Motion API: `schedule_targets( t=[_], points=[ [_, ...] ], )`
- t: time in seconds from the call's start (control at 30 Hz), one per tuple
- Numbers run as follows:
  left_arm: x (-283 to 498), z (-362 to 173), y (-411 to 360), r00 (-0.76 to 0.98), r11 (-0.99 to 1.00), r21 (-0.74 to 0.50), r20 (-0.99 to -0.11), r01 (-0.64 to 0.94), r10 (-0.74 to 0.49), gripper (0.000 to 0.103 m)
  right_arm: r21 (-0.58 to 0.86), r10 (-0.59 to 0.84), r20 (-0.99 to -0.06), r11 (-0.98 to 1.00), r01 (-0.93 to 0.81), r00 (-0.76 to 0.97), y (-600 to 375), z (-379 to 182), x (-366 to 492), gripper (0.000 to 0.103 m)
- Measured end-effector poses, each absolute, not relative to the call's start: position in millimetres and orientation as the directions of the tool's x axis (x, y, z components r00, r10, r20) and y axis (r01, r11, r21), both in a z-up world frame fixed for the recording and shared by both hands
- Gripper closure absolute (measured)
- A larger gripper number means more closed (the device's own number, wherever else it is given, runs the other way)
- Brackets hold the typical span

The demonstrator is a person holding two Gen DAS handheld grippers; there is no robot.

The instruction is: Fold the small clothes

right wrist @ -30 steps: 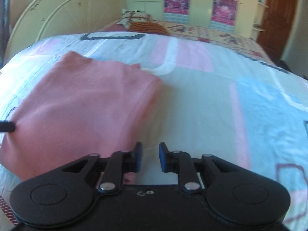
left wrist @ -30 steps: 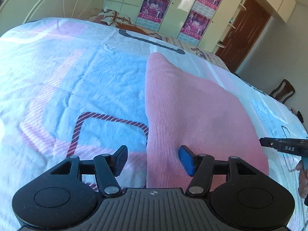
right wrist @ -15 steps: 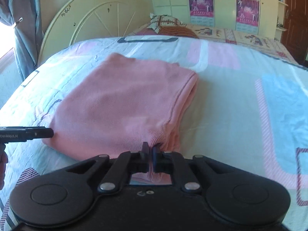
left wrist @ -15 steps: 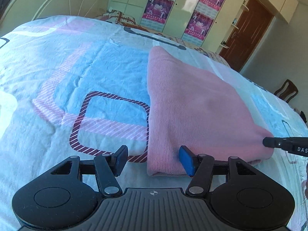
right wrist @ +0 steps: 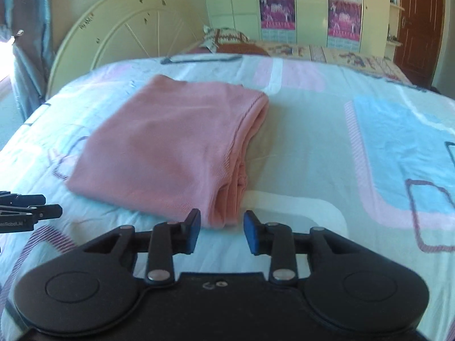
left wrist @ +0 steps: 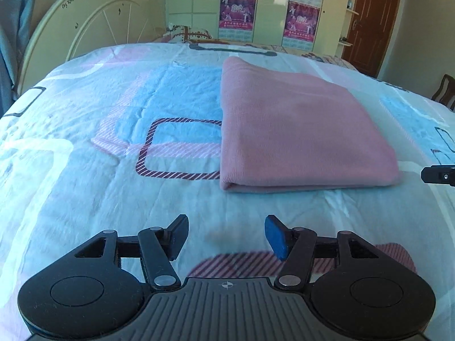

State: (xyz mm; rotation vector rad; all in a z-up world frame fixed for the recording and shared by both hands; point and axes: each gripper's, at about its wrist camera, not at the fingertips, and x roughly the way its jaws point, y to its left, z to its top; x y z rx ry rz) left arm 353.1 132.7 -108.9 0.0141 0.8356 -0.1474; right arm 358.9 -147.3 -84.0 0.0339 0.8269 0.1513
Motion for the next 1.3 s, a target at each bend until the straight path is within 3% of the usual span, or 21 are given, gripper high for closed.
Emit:
schedule_targets(
  t=[0.07, 0.1, 0.13, 0.17, 0.27, 0.4, 0.67, 1.3],
  points=[
    [325, -95, 127, 0.685, 0.988, -0.046, -0.716, 0.145, -0.134, 0.042, 0.095, 0.152, -0.715, 0.988, -0.121, 0.683, -146, -70, 329, 0.064],
    [309, -85, 123, 0.704, 0.990, -0.039, -0.699, 0.138, -0.125, 0.034, 0.095, 0.153, -0.707, 0.988, -0.122, 0.691, -145, -64, 314, 0.053],
    [294, -77, 120, 0.729, 0.992, -0.029, -0.676, 0.125, -0.111, 0.006, 0.093, 0.150, -0.695, 0.988, -0.120, 0.703, -143, -58, 299, 0.044],
    [277, -67, 117, 0.766, 0.994, -0.010, -0.636, 0.105, -0.088, 0.000, 0.092, 0.145, -0.677, 0.989, -0.113, 0.722, -142, -50, 282, 0.028],
    [243, -45, 109, 0.783, 0.992, -0.014, -0.613, 0.124, -0.106, 0.000, 0.081, 0.113, -0.664, 0.994, -0.079, 0.739, -140, -33, 244, 0.019],
    [201, -21, 106, 0.792, 0.991, -0.026, -0.597, 0.134, -0.123, 0.000, 0.061, 0.073, -0.654, 0.997, -0.044, 0.753, -135, -21, 203, 0.014],
    [133, 6, 106, 0.826, 0.987, -0.042, -0.543, 0.154, -0.152, 0.000, 0.053, 0.051, -0.580, 0.998, -0.025, 0.813, -118, 6, 137, 0.013],
    [84, 25, 106, 0.858, 0.987, -0.043, -0.489, 0.153, -0.155, 0.000, 0.024, 0.030, -0.521, 0.999, -0.021, 0.853, -107, 32, 93, 0.012]
  ],
)
